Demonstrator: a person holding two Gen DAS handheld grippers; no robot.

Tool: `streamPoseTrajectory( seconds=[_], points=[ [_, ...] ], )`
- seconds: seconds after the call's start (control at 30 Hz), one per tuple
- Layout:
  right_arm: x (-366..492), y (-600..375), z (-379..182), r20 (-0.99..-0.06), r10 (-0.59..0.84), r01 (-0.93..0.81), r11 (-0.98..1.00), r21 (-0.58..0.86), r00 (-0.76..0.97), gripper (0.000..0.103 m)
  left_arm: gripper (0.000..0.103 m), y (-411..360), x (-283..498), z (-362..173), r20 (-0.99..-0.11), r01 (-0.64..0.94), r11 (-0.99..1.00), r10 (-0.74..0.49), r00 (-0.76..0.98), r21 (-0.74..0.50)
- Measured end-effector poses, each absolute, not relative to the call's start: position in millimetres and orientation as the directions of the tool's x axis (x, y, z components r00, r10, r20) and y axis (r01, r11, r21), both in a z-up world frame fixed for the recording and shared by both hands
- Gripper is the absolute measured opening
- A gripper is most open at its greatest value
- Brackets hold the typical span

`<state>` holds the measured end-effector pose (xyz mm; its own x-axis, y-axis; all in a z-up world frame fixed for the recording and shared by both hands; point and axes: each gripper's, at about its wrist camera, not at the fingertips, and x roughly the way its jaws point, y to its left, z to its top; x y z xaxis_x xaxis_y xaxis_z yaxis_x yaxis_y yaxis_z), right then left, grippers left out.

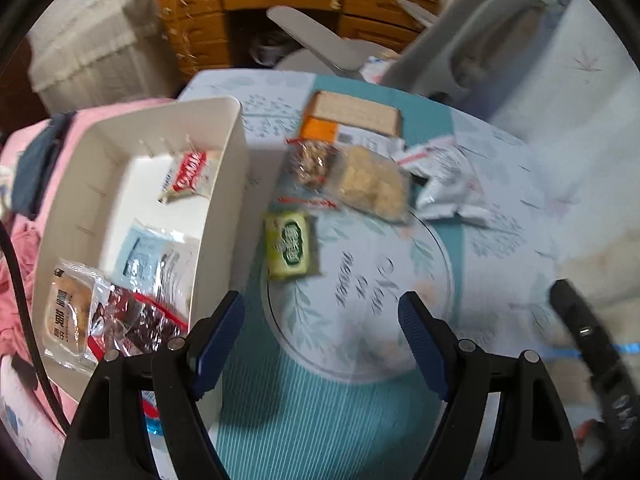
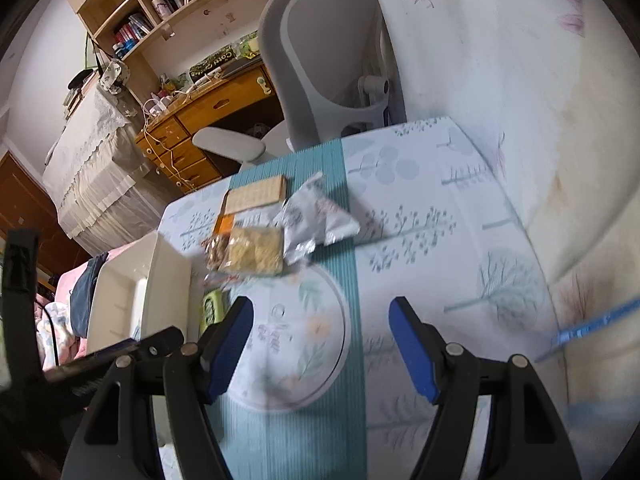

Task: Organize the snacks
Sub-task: 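Grasp the green-labelled biscuit packet with the left tool while the right grasps the white bag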

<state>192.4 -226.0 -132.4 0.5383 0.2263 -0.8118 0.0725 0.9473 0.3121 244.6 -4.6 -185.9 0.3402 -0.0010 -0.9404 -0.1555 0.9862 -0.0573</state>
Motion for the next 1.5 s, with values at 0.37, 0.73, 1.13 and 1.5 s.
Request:
streamPoseTrajectory(
  seconds=[0.37,0.73,1.13,1.5],
  points=[
    [260.2,-238.4,-146.0,-0.772,0.252,-0.009,0.953,0.304,0.584,0.071,0.078,-11.7,265.1,-226.7,-0.908,-0.315,0.944,0.215,0.358,0.1],
    [298.0,-211.9,-187.6,-0.764,0.291,-0.13,0.955,0.266,0.576,0.071,0.076,-4.7,285.1,-256.2,-0.883,-0.345,0.924,0.292,0.367,0.162],
    [317.1,-199.8,-232.8,-0.799,0.316,-0.137,0.948,0.287,0.512,0.071,0.054,0.6,300.9,-284.4,-0.912,-0.336,0.926,0.276,0.303,0.169],
    [322.2,-193.8,-239.8,-0.794,0.336,-0.131,0.94,0.315,0.506,0.07,0.043,11.4,305.1,-295.5,-0.941,-0.352,0.929,0.217,0.261,0.117]
  ],
)
